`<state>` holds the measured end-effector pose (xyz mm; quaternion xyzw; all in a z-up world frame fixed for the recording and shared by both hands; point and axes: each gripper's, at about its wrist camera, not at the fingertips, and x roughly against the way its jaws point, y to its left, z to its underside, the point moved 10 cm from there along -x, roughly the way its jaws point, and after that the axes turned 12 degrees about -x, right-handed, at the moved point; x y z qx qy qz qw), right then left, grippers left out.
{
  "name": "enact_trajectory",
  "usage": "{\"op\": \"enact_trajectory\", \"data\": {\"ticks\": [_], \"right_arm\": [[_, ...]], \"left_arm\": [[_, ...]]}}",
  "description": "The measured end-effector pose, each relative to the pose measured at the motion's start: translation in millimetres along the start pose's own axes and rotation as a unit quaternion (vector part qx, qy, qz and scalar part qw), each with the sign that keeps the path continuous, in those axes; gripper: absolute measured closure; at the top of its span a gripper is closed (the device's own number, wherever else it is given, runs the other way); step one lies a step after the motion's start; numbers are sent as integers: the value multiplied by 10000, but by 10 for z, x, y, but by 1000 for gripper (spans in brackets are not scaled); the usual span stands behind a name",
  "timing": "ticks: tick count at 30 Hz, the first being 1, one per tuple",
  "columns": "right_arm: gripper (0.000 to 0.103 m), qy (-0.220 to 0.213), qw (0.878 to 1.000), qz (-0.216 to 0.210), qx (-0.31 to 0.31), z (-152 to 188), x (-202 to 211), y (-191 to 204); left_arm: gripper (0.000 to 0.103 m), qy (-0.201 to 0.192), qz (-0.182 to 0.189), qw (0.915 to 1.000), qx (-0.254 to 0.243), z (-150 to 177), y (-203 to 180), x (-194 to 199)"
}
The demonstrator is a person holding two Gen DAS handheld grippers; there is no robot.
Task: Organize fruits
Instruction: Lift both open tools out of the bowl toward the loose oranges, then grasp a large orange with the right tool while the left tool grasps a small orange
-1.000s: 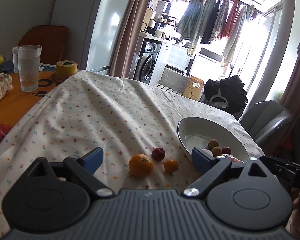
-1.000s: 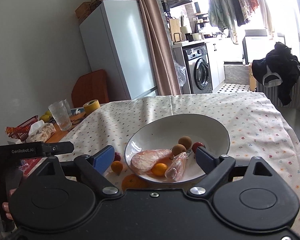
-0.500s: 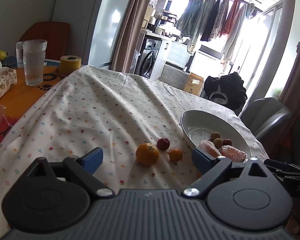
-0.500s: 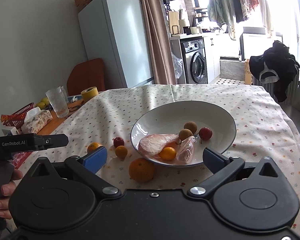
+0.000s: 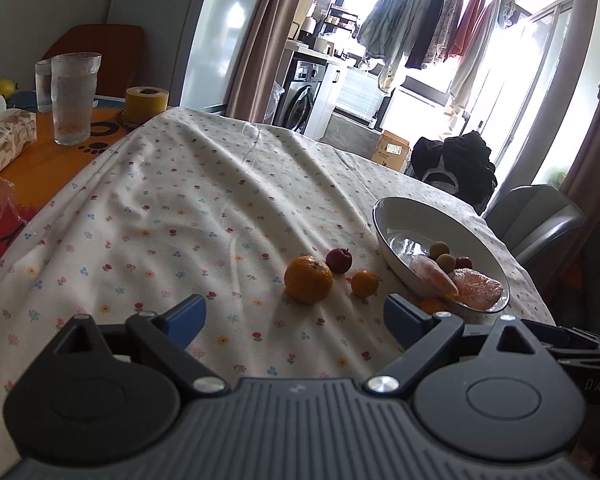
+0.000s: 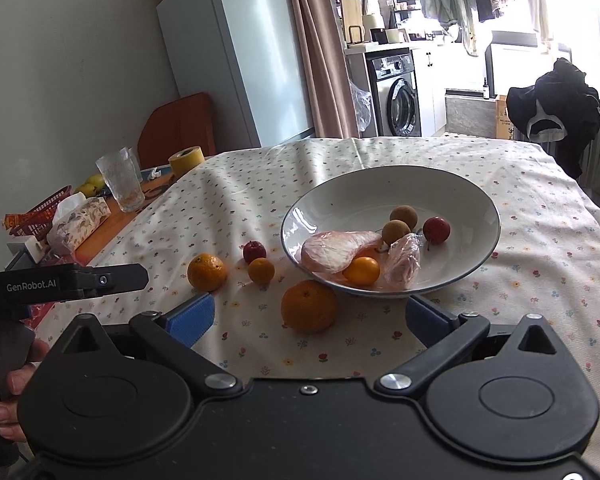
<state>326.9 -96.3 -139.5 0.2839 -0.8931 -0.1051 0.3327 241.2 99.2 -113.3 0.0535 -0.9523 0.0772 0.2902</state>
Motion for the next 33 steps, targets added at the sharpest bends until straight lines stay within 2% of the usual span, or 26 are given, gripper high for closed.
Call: {"op": "enact_trajectory", "data": {"ticks": [9, 14, 19, 25, 33], "right_arm": [[0, 180, 9997, 141, 72, 176, -83, 116], [1, 244, 9996, 118, 42, 252, -118, 179], [15, 281, 9996, 48, -34, 288, -169, 208], [29, 355, 9992, -9, -188, 293, -262, 186], [33, 306, 9993, 136, -170, 255, -364, 127]], "left_arm": [[10, 65, -29, 9999, -90, 85, 9, -56], [15, 17, -21, 9999, -116, 65, 2, -99], [30, 61, 36, 9998, -173, 33, -40, -192], [40, 82, 69, 9997, -222, -1, -86, -314], [46, 167, 117, 9995, -231, -35, -125, -522]]}}
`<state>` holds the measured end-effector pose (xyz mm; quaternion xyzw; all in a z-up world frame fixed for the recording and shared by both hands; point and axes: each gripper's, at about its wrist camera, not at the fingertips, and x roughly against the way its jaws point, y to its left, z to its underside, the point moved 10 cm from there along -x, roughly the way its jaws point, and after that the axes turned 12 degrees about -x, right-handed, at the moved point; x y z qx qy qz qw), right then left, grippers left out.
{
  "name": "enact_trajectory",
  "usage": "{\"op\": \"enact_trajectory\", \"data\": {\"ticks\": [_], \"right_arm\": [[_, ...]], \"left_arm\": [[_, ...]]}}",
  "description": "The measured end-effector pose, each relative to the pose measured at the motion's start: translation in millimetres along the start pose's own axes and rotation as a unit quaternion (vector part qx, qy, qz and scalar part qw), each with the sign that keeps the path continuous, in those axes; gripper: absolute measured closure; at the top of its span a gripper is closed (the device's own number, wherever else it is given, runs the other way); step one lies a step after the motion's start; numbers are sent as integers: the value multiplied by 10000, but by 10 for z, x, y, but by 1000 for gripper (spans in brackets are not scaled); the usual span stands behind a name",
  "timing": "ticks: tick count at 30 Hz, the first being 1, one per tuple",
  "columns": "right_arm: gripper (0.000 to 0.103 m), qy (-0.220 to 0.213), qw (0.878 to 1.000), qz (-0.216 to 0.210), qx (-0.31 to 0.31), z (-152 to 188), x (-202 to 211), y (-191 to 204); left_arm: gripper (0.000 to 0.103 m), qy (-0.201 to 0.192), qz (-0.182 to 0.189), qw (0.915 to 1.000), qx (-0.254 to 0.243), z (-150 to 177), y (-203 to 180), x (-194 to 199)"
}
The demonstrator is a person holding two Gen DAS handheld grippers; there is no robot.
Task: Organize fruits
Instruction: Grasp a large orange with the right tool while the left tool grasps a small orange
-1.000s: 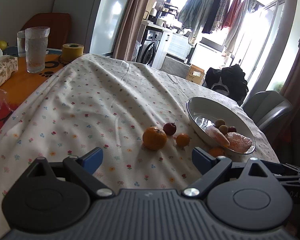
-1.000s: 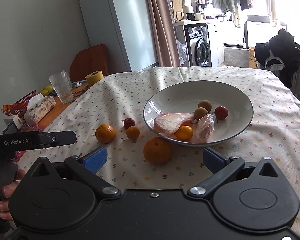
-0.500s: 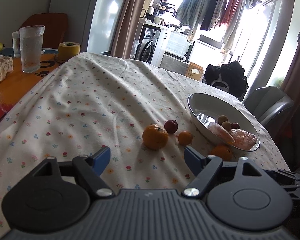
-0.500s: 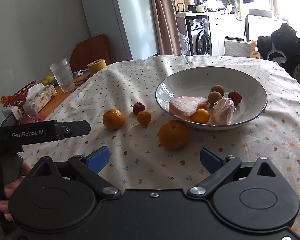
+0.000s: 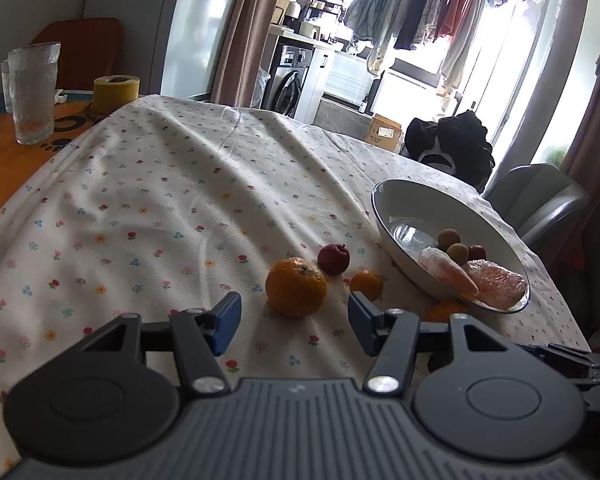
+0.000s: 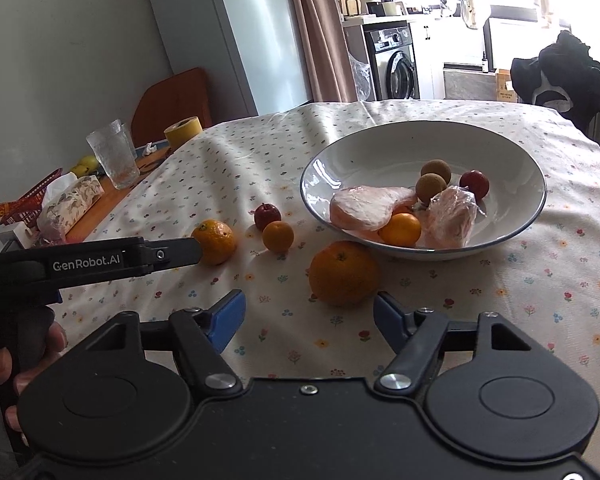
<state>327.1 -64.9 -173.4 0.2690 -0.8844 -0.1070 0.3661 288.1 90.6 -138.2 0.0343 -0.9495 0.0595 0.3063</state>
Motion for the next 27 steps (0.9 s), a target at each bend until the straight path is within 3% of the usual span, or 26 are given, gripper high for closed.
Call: {"op": "enact_trajectory", "data": {"ticks": [10, 15, 20, 27], "right_arm": [[38, 60, 9999, 44, -110, -89, -152, -66], [39, 61, 9999, 41, -133, -119, -205, -88], [61, 89, 9997, 11, -230, -127, -246, -170], [63, 169, 9994, -214, -205, -79, -184, -115]], "left_arm": [[50, 50, -26, 10000, 38, -67, 7, -216], [64, 95, -88, 9999, 91, -45, 19, -292], [66, 65, -40, 9999, 154, -7, -19, -234], [66, 18, 54, 9999, 148, 30, -96, -103]]}}
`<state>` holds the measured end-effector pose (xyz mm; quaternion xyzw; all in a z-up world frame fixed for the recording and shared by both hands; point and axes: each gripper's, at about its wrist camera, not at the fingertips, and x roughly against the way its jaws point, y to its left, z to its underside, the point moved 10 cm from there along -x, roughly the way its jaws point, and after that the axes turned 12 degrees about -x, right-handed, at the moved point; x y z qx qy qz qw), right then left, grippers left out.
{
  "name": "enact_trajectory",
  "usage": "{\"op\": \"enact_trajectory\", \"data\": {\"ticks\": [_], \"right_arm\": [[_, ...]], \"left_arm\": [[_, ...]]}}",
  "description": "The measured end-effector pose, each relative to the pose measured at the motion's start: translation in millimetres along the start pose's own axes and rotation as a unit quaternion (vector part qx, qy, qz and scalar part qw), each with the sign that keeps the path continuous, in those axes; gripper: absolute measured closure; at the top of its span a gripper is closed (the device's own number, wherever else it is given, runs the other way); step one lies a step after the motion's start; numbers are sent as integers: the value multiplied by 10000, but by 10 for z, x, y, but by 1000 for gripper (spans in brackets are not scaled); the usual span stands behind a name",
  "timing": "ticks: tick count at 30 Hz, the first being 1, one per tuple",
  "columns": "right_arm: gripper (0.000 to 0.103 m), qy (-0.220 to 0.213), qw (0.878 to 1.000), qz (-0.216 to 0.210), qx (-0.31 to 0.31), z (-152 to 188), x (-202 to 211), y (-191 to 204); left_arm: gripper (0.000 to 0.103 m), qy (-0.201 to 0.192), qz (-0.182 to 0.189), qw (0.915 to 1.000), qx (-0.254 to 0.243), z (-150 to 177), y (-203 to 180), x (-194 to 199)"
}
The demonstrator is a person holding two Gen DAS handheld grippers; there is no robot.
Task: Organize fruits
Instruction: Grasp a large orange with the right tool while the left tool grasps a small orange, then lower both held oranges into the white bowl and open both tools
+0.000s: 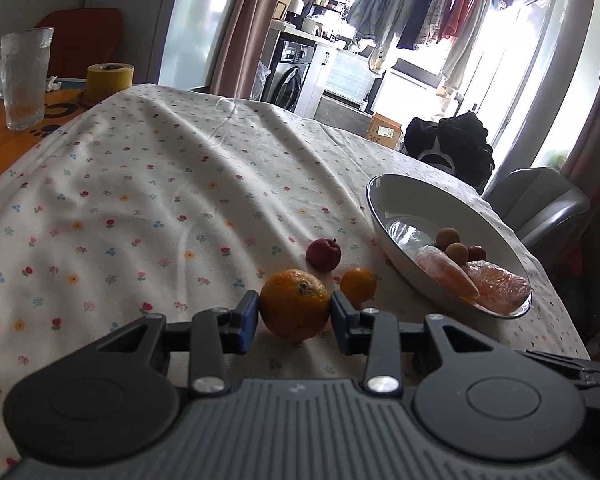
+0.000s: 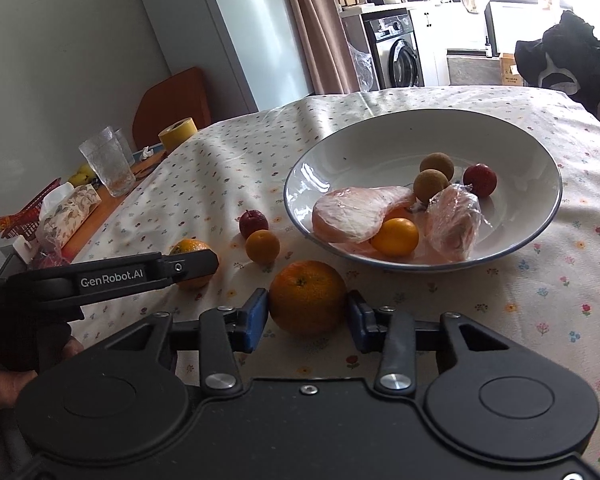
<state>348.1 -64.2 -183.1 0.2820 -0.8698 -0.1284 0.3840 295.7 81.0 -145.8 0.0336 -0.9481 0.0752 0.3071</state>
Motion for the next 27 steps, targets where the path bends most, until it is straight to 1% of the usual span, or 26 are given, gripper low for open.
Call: {"op": "enact_trajectory", "data": {"ticks": [5, 11, 22, 27], "right_arm": [[63, -1, 9999, -102, -1, 49, 60, 58], [63, -135, 9997, -178, 61, -2, 193, 123], [63, -400, 9990, -168, 111, -103, 442, 116], [63, -594, 9980, -153, 123, -189, 596, 88]], "left_arm": [[66, -138, 46, 9999, -6, -52, -50, 133], [66, -257, 70, 9996, -21, -100, -99, 264], [66, -442, 152, 9988, -137, -181, -257, 462], [66, -518, 183, 9983, -205, -239, -326, 530]]}}
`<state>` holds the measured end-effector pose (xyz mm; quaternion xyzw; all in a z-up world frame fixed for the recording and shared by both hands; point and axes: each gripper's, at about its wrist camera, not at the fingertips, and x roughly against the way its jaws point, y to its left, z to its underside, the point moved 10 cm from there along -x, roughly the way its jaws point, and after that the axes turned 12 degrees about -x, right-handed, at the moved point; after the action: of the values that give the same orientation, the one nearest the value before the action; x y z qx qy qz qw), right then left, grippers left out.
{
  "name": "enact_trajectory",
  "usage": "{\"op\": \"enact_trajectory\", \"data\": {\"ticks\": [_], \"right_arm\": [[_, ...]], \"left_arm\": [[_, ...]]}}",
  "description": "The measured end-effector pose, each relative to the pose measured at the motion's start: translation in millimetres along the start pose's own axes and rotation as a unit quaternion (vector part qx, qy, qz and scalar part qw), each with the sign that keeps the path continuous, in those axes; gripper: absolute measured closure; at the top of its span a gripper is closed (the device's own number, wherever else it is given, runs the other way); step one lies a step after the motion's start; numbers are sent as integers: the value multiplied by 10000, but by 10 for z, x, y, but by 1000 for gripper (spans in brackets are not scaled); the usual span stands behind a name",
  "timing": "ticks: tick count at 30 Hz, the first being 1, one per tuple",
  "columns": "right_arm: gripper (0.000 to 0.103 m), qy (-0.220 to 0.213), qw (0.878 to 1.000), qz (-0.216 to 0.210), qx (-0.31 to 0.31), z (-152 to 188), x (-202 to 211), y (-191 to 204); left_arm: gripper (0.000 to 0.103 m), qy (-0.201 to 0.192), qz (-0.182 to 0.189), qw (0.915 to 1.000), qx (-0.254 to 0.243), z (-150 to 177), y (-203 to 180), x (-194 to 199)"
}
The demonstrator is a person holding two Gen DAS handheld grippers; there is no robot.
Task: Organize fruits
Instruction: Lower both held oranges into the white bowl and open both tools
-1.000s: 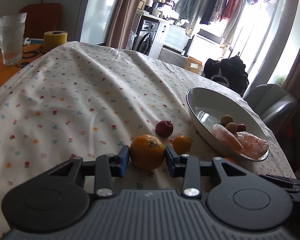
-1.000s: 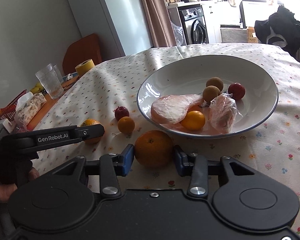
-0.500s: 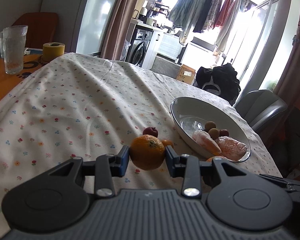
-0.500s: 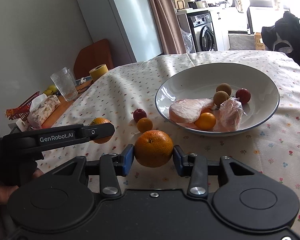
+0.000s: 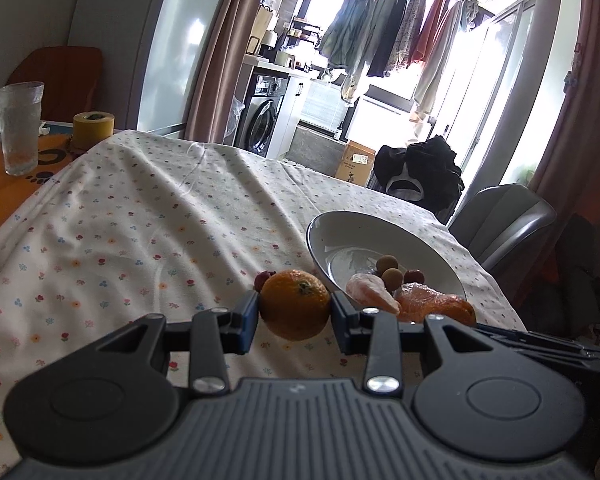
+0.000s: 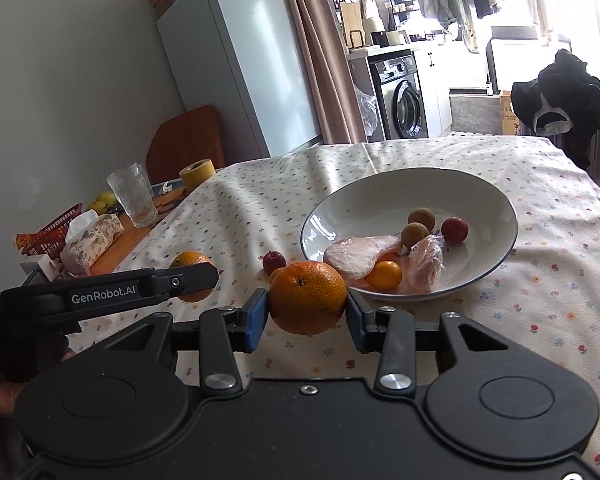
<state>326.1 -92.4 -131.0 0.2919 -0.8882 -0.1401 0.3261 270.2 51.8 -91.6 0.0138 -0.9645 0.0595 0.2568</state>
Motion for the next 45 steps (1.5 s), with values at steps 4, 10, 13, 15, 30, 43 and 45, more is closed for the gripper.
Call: {"op": "enact_trajectory", "data": {"ticks": [4, 10, 13, 15, 30, 43, 45], "right_arm": [[63, -133, 9999, 41, -16, -84, 94, -51], [63, -240, 9997, 61, -57, -163, 192, -124], [63, -274, 9996, 55, -101, -188, 226, -167], [63, -303, 9994, 56, -123, -204, 254, -200], [63, -458, 9982, 268, -267, -328, 311, -506], [63, -565, 9966, 445, -390, -470, 213, -767], [63, -559, 9966, 471, -388, -482, 187, -795]], "left_arm": [[66, -50, 28, 10000, -60, -46, -61, 39], [66, -94, 88, 9998, -129, -106, -161, 48], [66, -105, 128, 9997, -172, -127, -223, 34], [66, -105, 148, 9996, -203, -138, -262, 21], [66, -86, 382, 9984, -401, -262, -505, -198], [66, 51, 511, 9972, -535, -342, -647, -517], [66, 76, 522, 9972, -534, -353, -646, -575]]}}
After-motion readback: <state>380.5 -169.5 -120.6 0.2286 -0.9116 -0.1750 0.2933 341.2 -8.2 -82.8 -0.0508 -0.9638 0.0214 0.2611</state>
